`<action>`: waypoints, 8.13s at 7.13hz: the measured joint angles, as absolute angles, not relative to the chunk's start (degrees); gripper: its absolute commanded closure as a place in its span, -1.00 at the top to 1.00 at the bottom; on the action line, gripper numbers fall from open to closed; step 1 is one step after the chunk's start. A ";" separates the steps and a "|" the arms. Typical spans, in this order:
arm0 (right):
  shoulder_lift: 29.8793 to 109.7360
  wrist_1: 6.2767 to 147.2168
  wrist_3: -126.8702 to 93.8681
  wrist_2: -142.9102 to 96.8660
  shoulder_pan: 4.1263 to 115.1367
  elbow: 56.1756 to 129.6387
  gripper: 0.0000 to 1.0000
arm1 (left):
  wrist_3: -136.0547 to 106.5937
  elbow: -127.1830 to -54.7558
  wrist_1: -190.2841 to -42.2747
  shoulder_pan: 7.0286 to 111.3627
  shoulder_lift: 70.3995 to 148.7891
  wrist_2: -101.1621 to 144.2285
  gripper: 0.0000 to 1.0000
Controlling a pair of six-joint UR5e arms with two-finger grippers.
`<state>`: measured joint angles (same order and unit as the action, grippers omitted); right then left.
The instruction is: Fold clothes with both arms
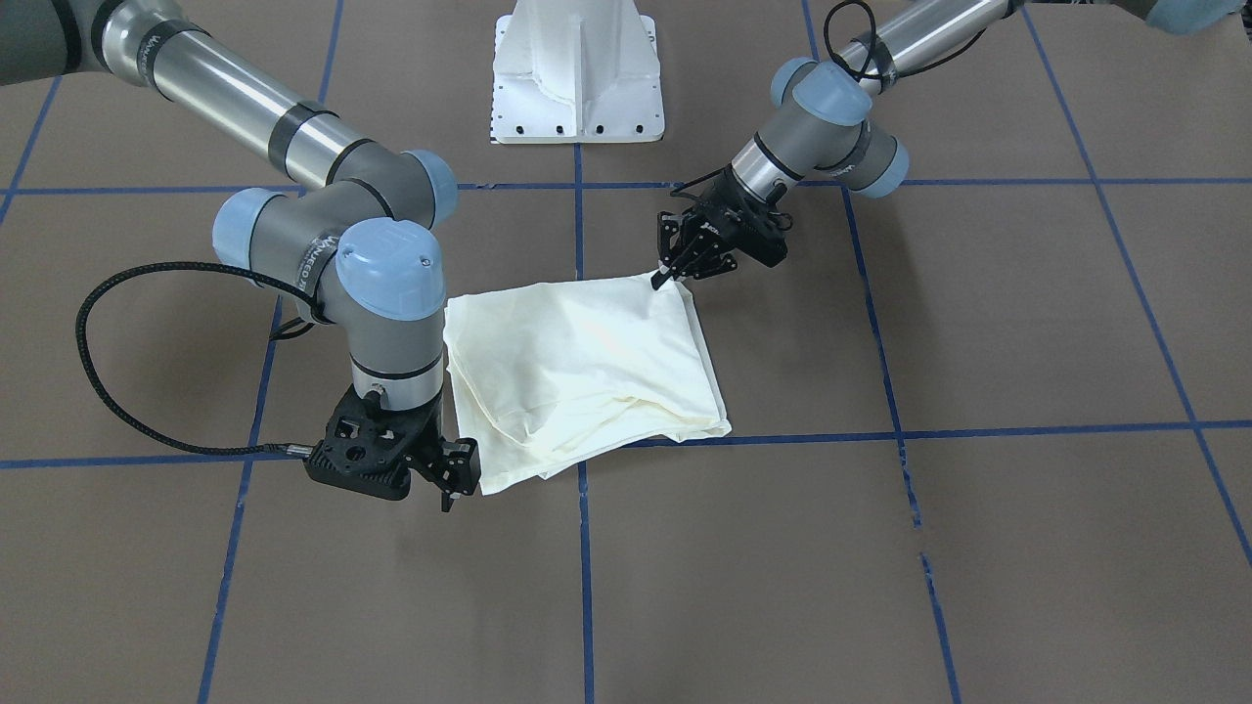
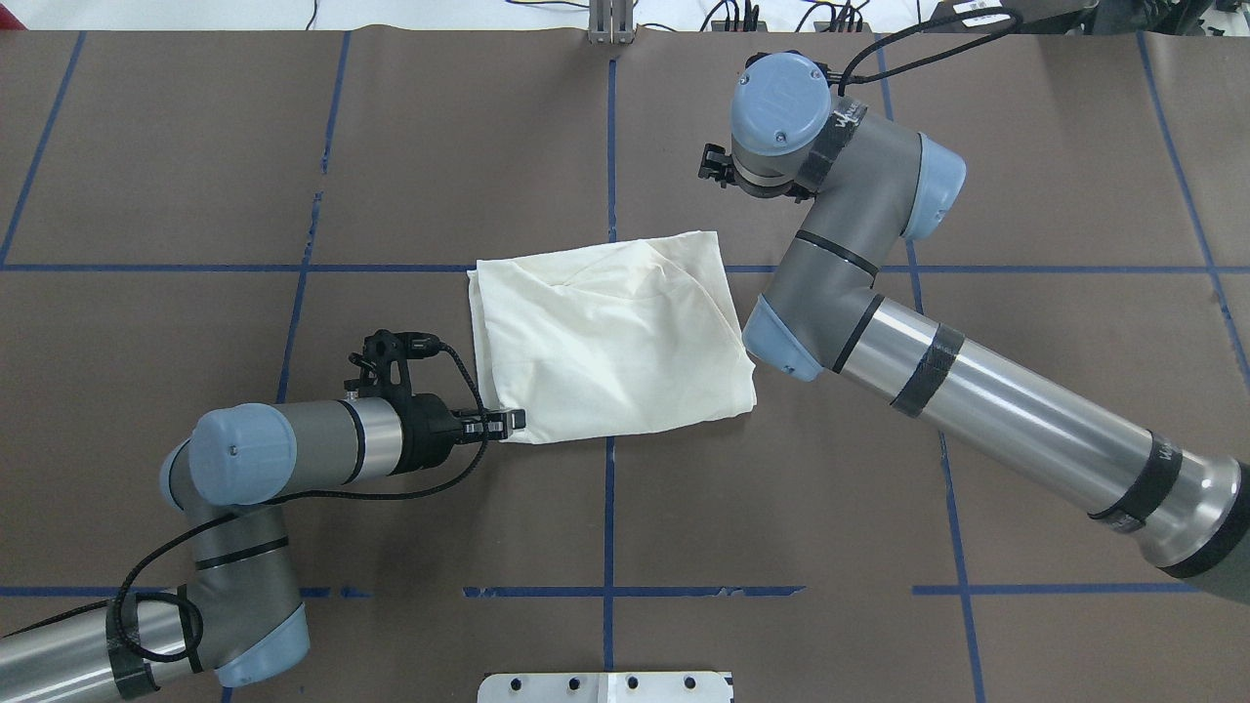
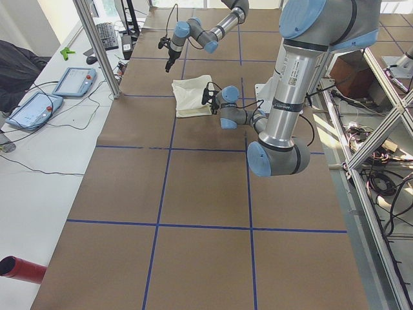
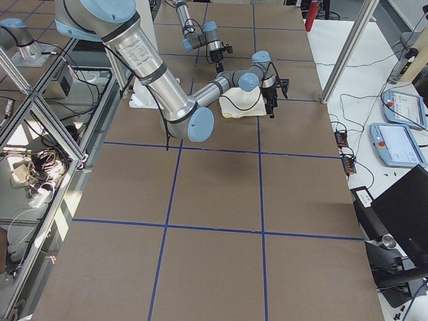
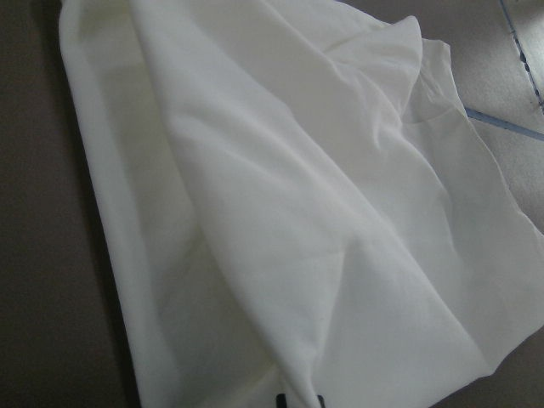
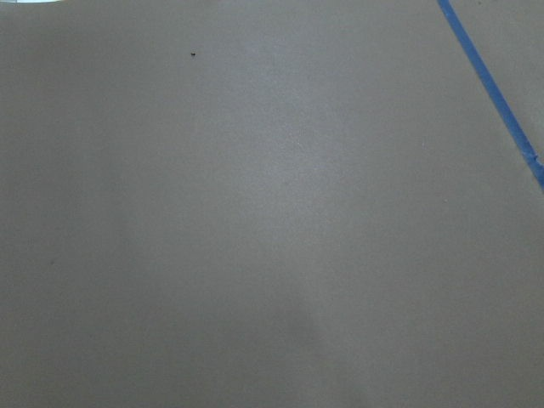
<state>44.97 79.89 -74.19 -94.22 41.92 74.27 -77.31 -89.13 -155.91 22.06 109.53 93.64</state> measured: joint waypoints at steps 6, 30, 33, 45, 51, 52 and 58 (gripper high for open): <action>44.82 79.89 -74.11 -94.22 41.92 74.27 1.00 | -77.64 -87.94 -164.18 22.33 106.85 96.39 -0.67; 45.57 76.08 -73.90 -94.58 41.97 74.29 1.00 | -90.63 -85.41 -165.11 26.09 108.22 101.41 1.00; 47.48 76.45 -67.58 -101.37 44.79 76.99 1.00 | -87.61 -95.94 -150.98 31.23 108.20 107.01 1.00; 94.48 99.18 6.23 -131.55 89.25 100.44 1.00 | 14.75 -105.04 -96.10 92.25 82.72 132.22 1.00; 99.49 98.68 6.72 -132.02 92.03 105.50 1.00 | 15.31 -100.34 -97.14 96.55 77.49 132.32 1.00; 99.67 98.69 6.74 -132.07 92.03 105.59 1.00 | 15.14 -100.35 -96.79 96.49 77.44 132.40 1.00; 99.63 98.64 6.68 -132.16 92.02 105.65 1.00 | 8.73 -100.92 -97.13 91.83 77.76 133.06 1.00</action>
